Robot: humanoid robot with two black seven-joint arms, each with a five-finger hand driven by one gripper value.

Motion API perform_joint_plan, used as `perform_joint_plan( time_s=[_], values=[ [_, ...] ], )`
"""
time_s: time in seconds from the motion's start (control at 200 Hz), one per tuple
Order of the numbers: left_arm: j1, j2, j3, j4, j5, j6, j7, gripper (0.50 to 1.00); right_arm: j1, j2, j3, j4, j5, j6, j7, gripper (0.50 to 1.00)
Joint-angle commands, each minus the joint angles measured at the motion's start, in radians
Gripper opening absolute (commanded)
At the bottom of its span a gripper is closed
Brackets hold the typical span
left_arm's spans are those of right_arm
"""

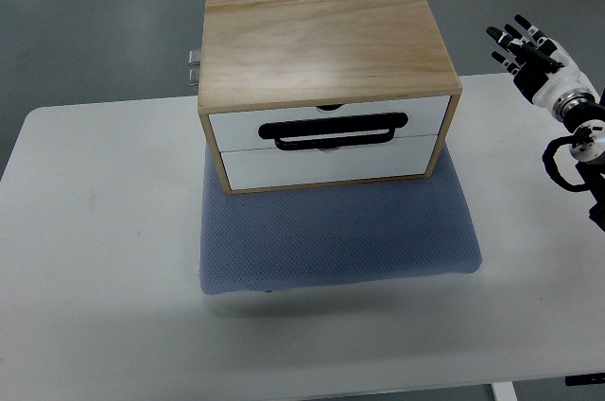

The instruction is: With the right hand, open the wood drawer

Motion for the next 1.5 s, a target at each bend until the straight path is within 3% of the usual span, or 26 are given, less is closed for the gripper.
perform_joint_plan(
  time_s=[0.0,0.736,1.497],
  values=[
    [0.000,0.000,-0.002,0.000,0.000,-0.005,0.002,1.000,0.000,0.000,0.000,0.000,0.000,0.000,0.000,0.944],
    [0.000,0.000,-0.002,0.005,0.000,-0.002,0.002,1.000,0.003,-0.029,0.006,0.005,0.002,0.005,0.000,0.944],
    [0.000,0.000,-0.002,0.005,0.000,-0.002,0.002,1.000,0.005,-0.071,0.012,0.005,0.006,0.055,0.000,0.944]
  ],
)
